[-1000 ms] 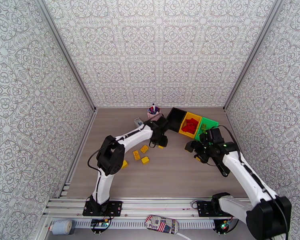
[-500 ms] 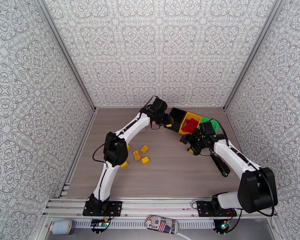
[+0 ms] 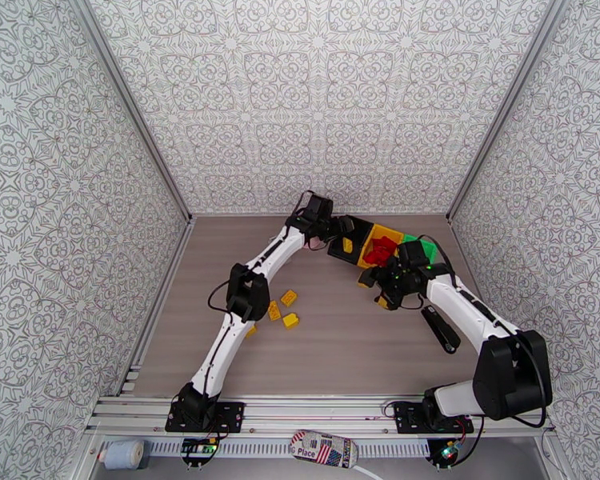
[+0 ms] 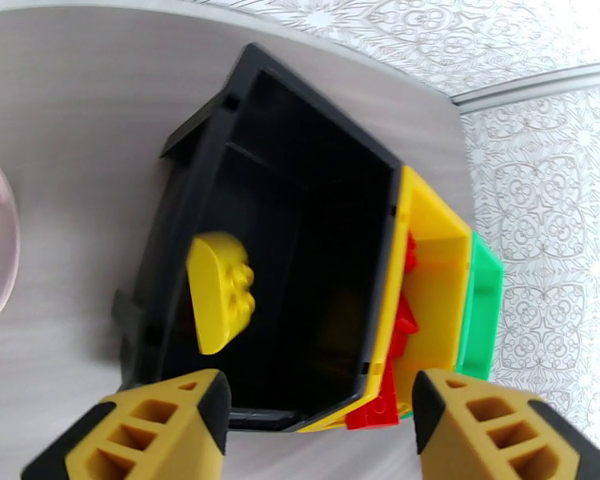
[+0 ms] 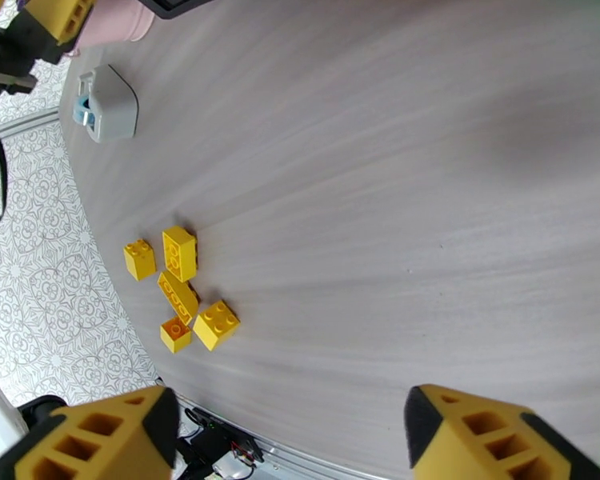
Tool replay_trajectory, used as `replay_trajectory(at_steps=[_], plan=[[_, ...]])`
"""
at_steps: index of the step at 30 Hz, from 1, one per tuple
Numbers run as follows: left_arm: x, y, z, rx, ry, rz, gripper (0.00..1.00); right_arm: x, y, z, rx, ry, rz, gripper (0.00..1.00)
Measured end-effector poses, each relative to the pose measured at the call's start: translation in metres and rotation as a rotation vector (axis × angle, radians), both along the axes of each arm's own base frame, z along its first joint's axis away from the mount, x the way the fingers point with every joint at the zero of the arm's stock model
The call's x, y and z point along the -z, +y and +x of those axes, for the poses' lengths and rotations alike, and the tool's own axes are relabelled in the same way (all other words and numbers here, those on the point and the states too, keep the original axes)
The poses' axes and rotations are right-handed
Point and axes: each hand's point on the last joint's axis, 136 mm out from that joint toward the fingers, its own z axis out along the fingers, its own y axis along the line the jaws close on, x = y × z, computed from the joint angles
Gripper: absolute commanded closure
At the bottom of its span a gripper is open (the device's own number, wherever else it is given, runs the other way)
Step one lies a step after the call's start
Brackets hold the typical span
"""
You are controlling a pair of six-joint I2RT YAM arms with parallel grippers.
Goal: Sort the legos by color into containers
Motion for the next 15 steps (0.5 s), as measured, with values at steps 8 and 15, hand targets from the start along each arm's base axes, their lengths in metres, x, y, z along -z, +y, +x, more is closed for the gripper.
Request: replay_trajectory(at_steps=[8,15], plan=[[0.003,0.013,-0.032,0.016,0.032,0.074,0.27,-0.002,0.002,-0.005,-0.055,-0.022,-0.014,0.01],[-0.059,0.060,-0.104,-0.004,-0.054,0.184,0.15,-0.013,0.041,-0.015,-0.209,-0.085,-0.047,0.12]])
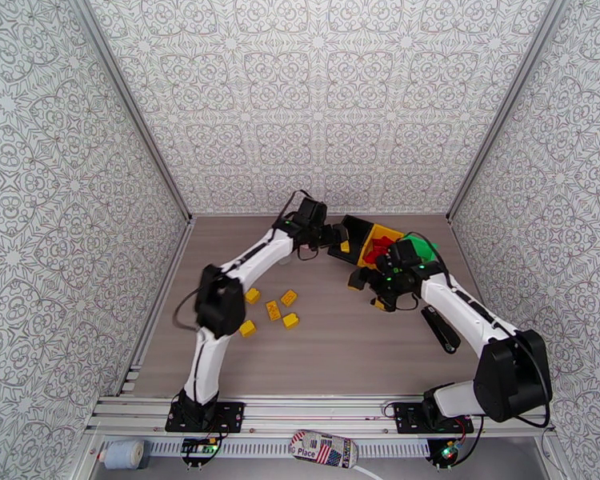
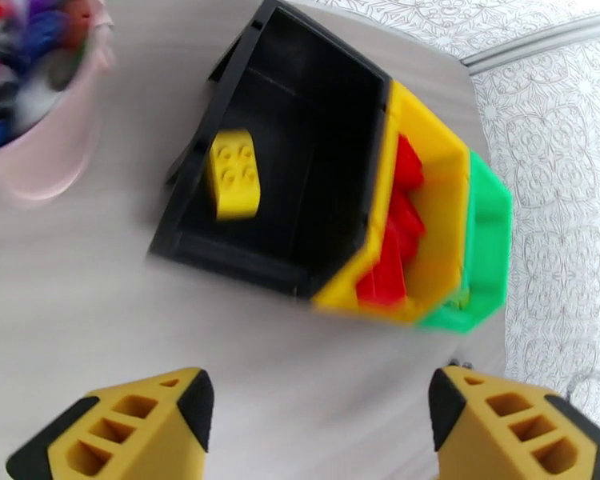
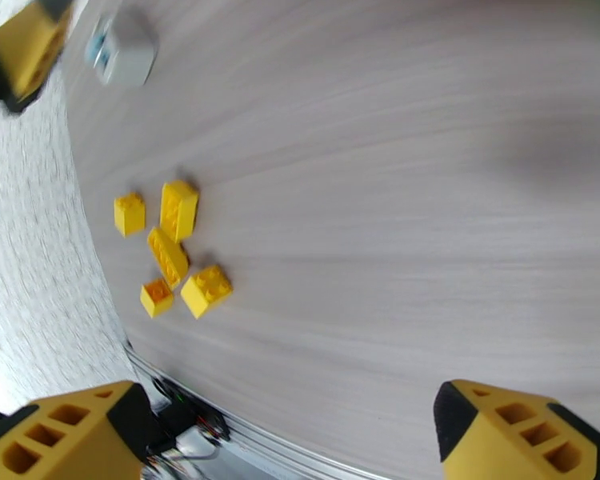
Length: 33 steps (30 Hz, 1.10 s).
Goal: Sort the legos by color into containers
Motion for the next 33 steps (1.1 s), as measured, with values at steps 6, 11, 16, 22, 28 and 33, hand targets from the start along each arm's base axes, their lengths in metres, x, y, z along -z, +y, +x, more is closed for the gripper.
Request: replay_trajectory(at_steps=[6,11,16,22,28,33], plan=[[-0.037,0.066,-0.063,-0.081,-0.082,0.079,0.13,0.001,0.042,-0.012,-0.136,-0.023,-0.063,0.18],[-0.012,0.124,-0.107,-0.175,-0.029,0.187,0.13,0.013,0.080,-0.027,-0.259,-0.027,-0.167,0.17],[0.034,0.185,-0.156,-0.298,0.117,0.266,0.11,0.022,0.128,-0.037,-0.398,-0.063,-0.270,0.17],[0.060,0.237,-0.207,-0.441,0.213,0.246,0.08,0.044,0.181,-0.039,-0.539,-0.103,-0.402,0.24],[0.072,0.271,-0.239,-0.546,0.274,0.204,0.08,0.075,0.198,-0.033,-0.590,-0.089,-0.512,0.31],[0.075,0.283,-0.255,-0.579,0.301,0.171,0.08,0.092,0.195,-0.028,-0.596,-0.058,-0.567,0.33]])
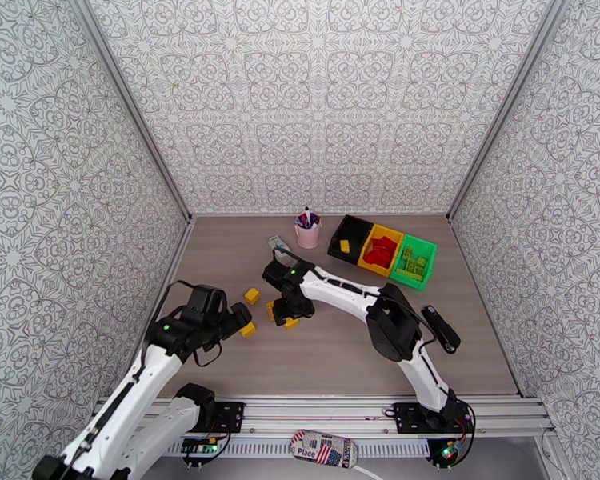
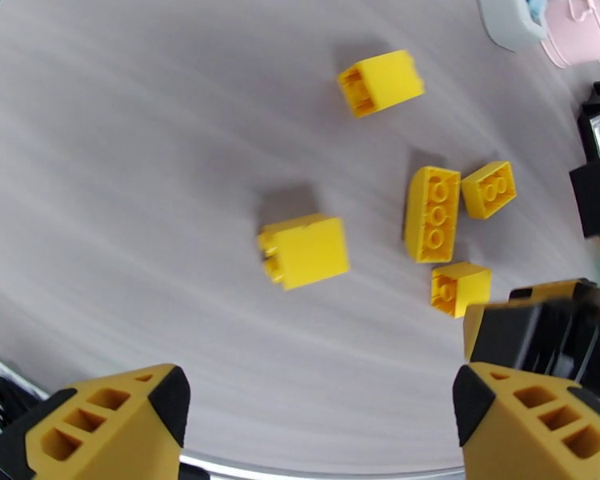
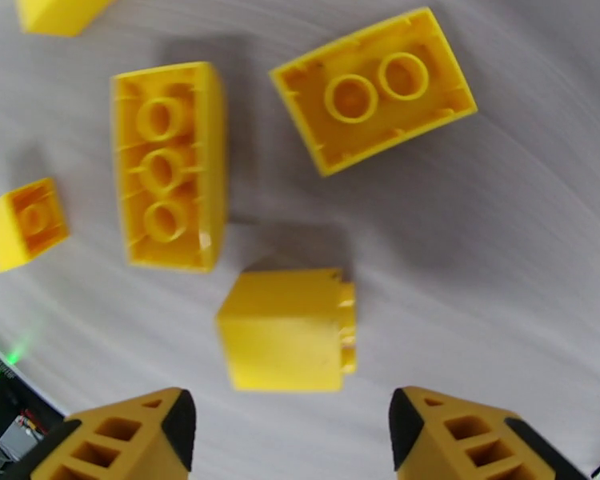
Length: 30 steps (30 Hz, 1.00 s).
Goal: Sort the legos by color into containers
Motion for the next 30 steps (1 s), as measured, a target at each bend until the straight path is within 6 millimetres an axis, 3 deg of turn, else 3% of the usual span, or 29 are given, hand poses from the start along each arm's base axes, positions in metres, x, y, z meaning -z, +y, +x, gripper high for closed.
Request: replay_trajectory(at_steps=[11,18,25,30], plan=[[0.014,-0.005,-0.010,0.016,0.075,-0.035,0.07,0.025,0.005,0.005,-0.003,0.023,-0.045,0.42],[0.023,-0.008,-0.009,0.028,0.120,-0.034,0.08,0.027,0.008,0.007,-0.003,0.023,-0.047,0.56],[0.029,-0.021,0.004,0.052,0.132,-0.077,0.09,0.026,0.004,0.016,0.038,0.030,-0.018,0.64],[0.036,-0.043,0.022,0.098,0.131,-0.140,0.09,0.013,-0.020,0.030,0.141,0.047,0.046,0.65]])
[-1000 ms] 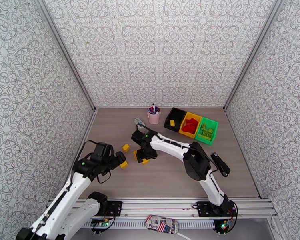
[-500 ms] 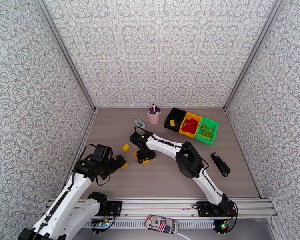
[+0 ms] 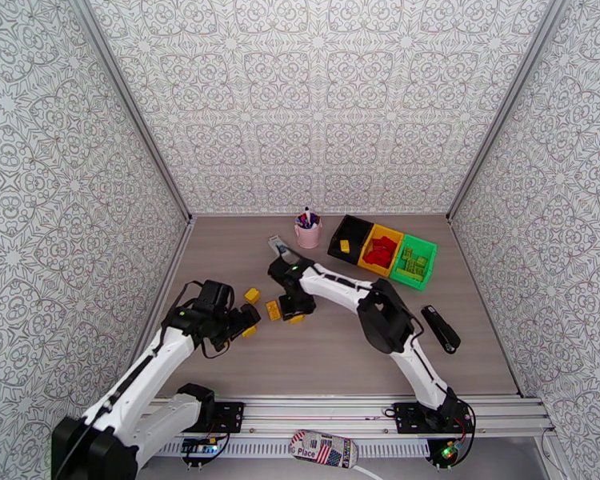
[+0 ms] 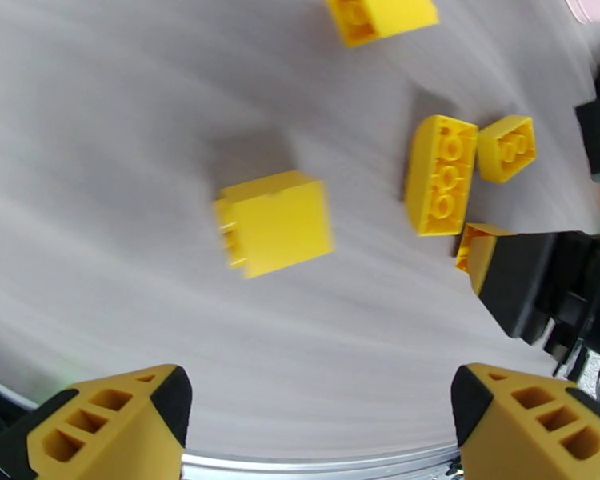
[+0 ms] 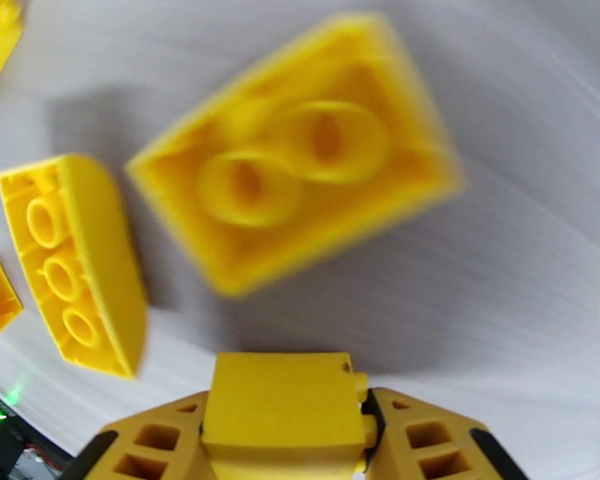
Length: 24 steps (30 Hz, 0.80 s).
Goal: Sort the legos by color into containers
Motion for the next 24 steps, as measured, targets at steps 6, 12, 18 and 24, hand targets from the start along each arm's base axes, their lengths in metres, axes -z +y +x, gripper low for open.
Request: replay_trajectory(at_steps=[6,12,18,24], plan=[[0.006,-0.056,0.034,0.117,0.010,-0.108,0.11,-0.045,-0.035,0.038,0.176,-0.034,0.168,0.67],[-0.019,-0.132,0.093,0.263,-0.083,-0.260,0.13,-0.076,-0.081,0.086,0.350,-0.075,0.289,0.68],[-0.052,-0.186,0.153,0.341,-0.181,-0.407,0.14,-0.084,-0.133,0.129,0.509,-0.094,0.344,0.67],[-0.081,-0.212,0.211,0.337,-0.259,-0.531,0.16,-0.109,-0.178,0.176,0.663,-0.151,0.446,0.66]])
